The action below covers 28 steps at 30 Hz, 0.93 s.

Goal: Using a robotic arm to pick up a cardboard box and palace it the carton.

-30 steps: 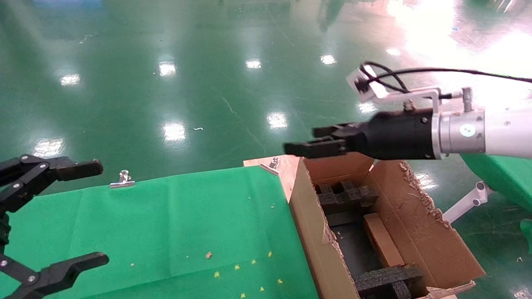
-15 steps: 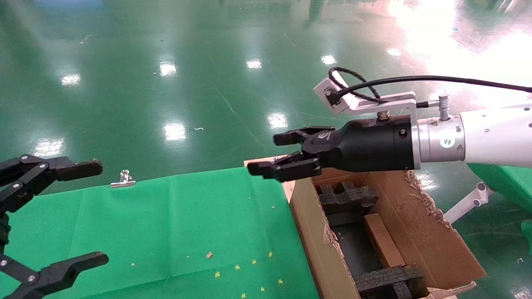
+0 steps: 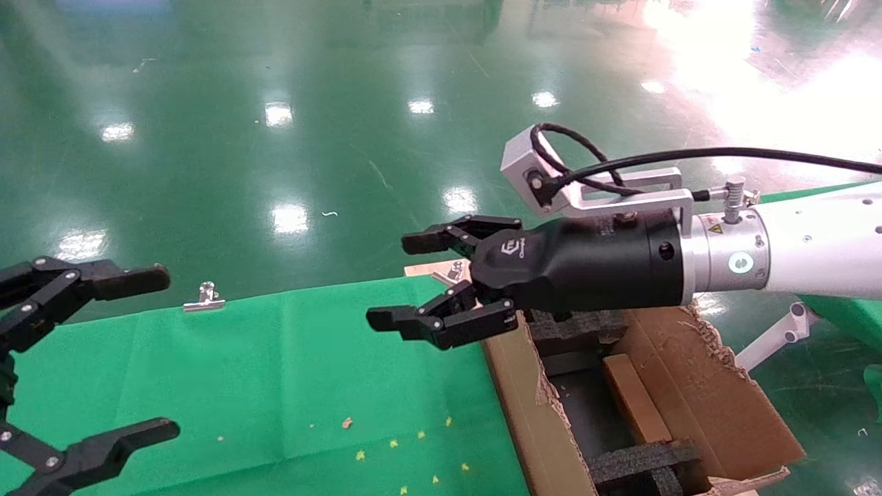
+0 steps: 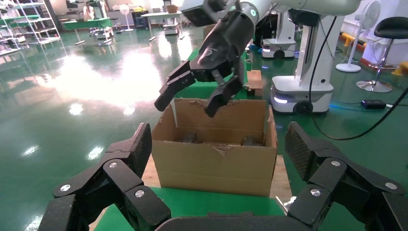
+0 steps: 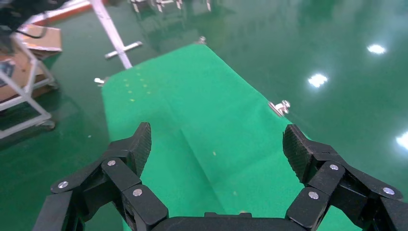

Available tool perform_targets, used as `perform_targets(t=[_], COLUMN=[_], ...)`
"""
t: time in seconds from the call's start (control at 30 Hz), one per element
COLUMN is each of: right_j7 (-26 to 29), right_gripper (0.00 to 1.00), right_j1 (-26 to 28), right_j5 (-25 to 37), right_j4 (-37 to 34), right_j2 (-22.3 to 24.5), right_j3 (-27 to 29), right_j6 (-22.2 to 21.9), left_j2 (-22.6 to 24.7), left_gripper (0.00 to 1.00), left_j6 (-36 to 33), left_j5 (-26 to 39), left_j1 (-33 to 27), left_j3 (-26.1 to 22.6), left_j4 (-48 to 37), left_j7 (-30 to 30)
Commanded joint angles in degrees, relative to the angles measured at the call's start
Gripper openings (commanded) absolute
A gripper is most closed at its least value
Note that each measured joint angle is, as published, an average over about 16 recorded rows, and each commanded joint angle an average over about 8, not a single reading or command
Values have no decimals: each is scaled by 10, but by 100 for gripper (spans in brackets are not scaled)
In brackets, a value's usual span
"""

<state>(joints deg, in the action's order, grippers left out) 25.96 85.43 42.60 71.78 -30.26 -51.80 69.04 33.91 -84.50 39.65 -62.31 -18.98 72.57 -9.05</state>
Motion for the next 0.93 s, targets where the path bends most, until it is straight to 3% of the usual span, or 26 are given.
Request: perform_targets(t=[0.03,0.73,0.93], right_j7=[-13,-132,-151], right_gripper=[100,100,100], right_j1=[-21,-207,-237], right_j5=[-1,-6,-7], right_j4=[2,16,18], right_j2=[-4,-41,-47], right_j3=[31,311,355], right_j6=[14,145,165], left_j2=[0,0,0], left_gripper=[100,100,100], left_j6=[0,0,0], left_j5=[0,0,0], left_j1=[0,0,0], left_j3=[0,0,0], left_j4=[0,0,0], left_j7=[0,0,0])
